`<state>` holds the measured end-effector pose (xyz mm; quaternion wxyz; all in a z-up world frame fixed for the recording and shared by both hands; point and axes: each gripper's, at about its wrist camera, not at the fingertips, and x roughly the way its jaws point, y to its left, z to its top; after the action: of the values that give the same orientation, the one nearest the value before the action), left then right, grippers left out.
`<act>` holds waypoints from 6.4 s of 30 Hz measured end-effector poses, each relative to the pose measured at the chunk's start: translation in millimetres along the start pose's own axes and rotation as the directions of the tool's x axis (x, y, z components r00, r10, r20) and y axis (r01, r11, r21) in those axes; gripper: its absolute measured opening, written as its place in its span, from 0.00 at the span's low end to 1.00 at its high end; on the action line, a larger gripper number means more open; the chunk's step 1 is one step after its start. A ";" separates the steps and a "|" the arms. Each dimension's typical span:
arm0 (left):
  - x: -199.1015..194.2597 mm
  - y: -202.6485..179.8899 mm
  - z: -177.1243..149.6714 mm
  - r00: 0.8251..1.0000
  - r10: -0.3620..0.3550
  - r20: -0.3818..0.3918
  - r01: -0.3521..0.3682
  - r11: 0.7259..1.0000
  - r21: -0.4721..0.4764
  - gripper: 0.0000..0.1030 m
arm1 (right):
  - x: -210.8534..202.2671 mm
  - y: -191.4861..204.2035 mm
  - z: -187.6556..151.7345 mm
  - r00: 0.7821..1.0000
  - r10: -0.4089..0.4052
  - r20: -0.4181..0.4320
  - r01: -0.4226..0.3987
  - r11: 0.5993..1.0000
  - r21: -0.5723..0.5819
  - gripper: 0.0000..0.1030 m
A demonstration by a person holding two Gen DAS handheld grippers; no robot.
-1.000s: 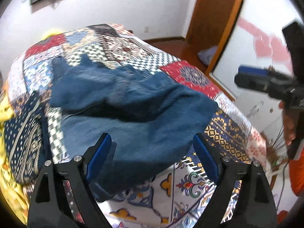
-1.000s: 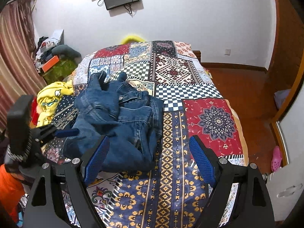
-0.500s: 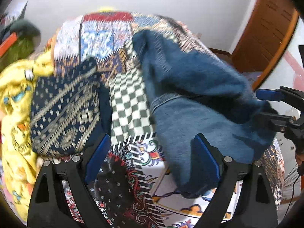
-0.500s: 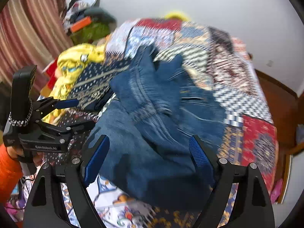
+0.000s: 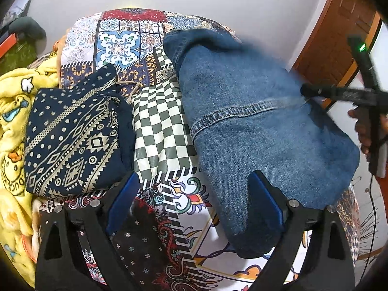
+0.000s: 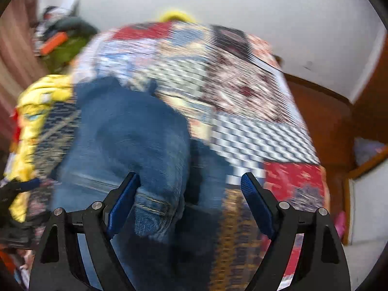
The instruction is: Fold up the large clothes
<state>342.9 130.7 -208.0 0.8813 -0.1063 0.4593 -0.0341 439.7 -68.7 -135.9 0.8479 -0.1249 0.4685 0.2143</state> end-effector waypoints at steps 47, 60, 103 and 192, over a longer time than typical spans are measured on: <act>-37.8 -14.1 34.2 0.999 -0.028 0.041 0.028 1.000 0.007 0.90 | -71.6 -25.3 -73.1 0.951 0.283 0.124 -0.297 0.948 0.115 0.82; 74.0 12.0 53.6 0.922 -0.352 -0.159 0.304 0.916 -0.263 0.90 | 60.5 -58.7 -50.2 0.851 0.521 -0.070 -0.476 0.820 0.316 0.85; -119.0 111.5 90.0 0.958 -0.225 0.180 0.242 0.967 -0.082 0.43 | -24.0 128.3 49.5 0.776 0.616 0.132 -0.622 0.783 0.001 0.34; -392.7 -56.0 -123.0 0.523 0.261 0.811 -0.327 0.940 -0.092 0.98 | -320.2 215.2 -119.2 0.582 0.317 0.749 -0.211 0.948 -0.237 0.81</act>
<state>18.4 118.8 50.9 0.9884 0.0011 0.0131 0.1510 97.8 -8.1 70.1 0.9154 -0.0005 0.0545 0.3988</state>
